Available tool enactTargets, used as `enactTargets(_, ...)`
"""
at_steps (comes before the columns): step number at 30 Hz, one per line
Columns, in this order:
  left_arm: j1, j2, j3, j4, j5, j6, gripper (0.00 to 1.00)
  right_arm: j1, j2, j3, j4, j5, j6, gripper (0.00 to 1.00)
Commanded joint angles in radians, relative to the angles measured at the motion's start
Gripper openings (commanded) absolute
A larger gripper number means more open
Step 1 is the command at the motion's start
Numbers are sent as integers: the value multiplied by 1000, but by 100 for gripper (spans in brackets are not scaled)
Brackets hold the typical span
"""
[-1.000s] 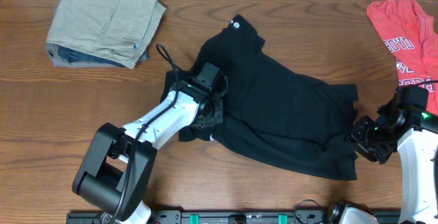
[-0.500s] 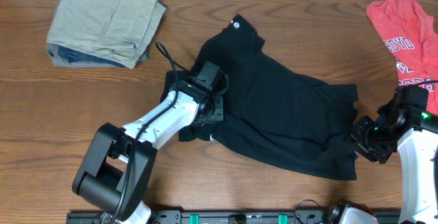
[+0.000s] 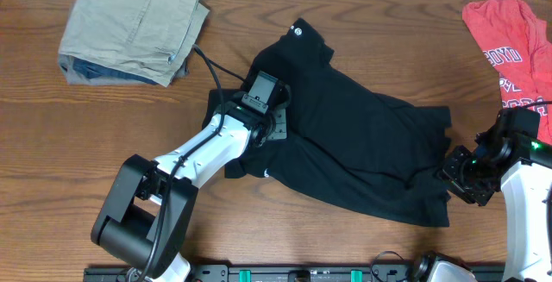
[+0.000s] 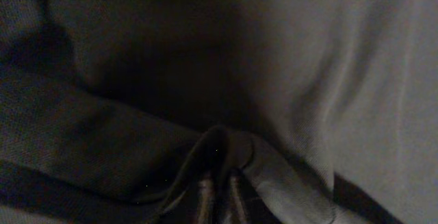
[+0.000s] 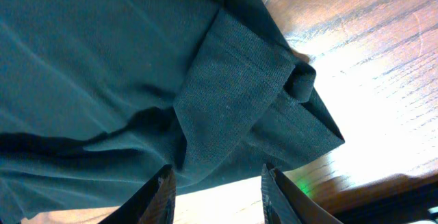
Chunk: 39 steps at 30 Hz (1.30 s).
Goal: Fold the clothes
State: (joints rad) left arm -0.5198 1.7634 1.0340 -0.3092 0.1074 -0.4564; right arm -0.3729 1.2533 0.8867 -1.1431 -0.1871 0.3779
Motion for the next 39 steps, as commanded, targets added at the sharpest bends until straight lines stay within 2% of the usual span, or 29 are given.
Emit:
enactTargets(1, 4, -23, 33, 5, 20, 22, 22, 14, 5, -7, -2, -4, -14, 40)
enactTargets(5, 4, -68, 53, -33, 59, 63, 54, 14, 5, -7, -5, -3, -20, 40)
enactTargets(10, 8, -219, 63, -217, 59, 64, 83, 14, 5, -7, -6, -1, -20, 40)
enactTargets(13, 23, -280, 63, -380, 38, 63, 90, 14, 5, -7, -8, -1, -20, 40)
enactTargets(16, 37, -284, 61, -512, 39, 63, 90, 14, 5, -7, -8, -1, -20, 40)
enactTargets(20, 39, -245, 31, -546, 77, 83, 88, 14, 5, -7, -1, -6, -16, 40)
enactTargets(22, 39, -217, 21, -538, 110, 98, 79, 14, 5, -7, -2, -6, -12, 40)
enactTargets(26, 39, -138, 20, -510, 113, 105, 54, 14, 5, -7, -20, -5, -13, 40)
enactTargets(30, 39, -51, 20, -459, 113, 117, 36, 14, 5, -7, -32, -5, -20, 40)
enactTargets(33, 46, 11, 20, -441, 113, 124, 31, 14, 5, -7, -36, -5, -20, 39)
enactTargets(39, 145, 101, 20, -454, 109, 123, 30, 14, 5, -7, -40, -5, -20, 39)
